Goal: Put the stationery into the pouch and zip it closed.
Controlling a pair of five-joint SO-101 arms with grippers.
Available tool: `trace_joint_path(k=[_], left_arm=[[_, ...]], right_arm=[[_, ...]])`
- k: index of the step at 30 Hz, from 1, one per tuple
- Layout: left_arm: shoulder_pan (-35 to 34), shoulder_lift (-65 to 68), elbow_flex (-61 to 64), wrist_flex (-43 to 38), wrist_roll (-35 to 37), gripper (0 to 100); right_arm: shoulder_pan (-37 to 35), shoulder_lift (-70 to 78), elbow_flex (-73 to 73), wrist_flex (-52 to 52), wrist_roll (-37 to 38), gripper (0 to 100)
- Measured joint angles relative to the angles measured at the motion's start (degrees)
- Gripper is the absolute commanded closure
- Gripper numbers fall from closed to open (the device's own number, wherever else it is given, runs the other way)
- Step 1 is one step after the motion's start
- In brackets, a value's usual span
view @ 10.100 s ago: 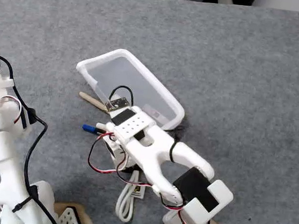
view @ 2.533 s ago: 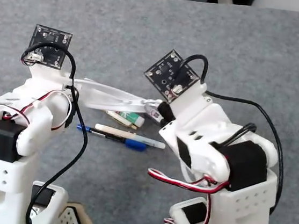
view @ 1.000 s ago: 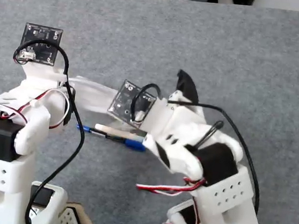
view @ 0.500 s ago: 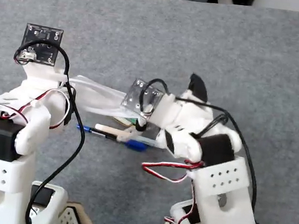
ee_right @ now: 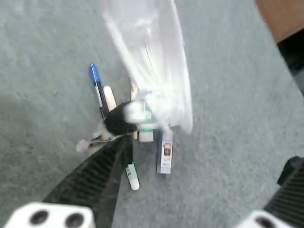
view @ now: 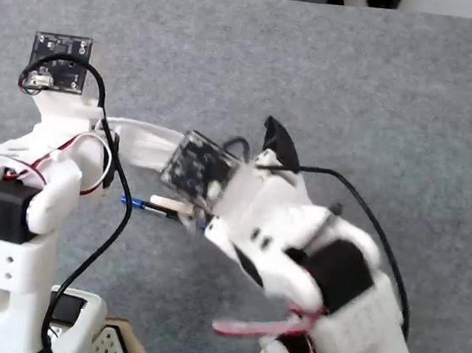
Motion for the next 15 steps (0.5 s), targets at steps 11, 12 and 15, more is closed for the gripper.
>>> trace_joint_path(k=[11, 12, 15], left_arm=[[0.00, 0.18, 0.00, -0.53, 0.26, 97], [0.00, 0.18, 0.00, -0.53, 0.26, 97], [0.00, 0.18, 0.00, -0.53, 0.26, 97]], right_arm=[[-2.73, -2.29, 3.08, -1.67, -2.90, 52.8], [-2.73, -2.20, 4.13, -2.02, -2.90, 52.8], [-2.73, -2.20, 4.92, -2.37, -2.99, 52.8]])
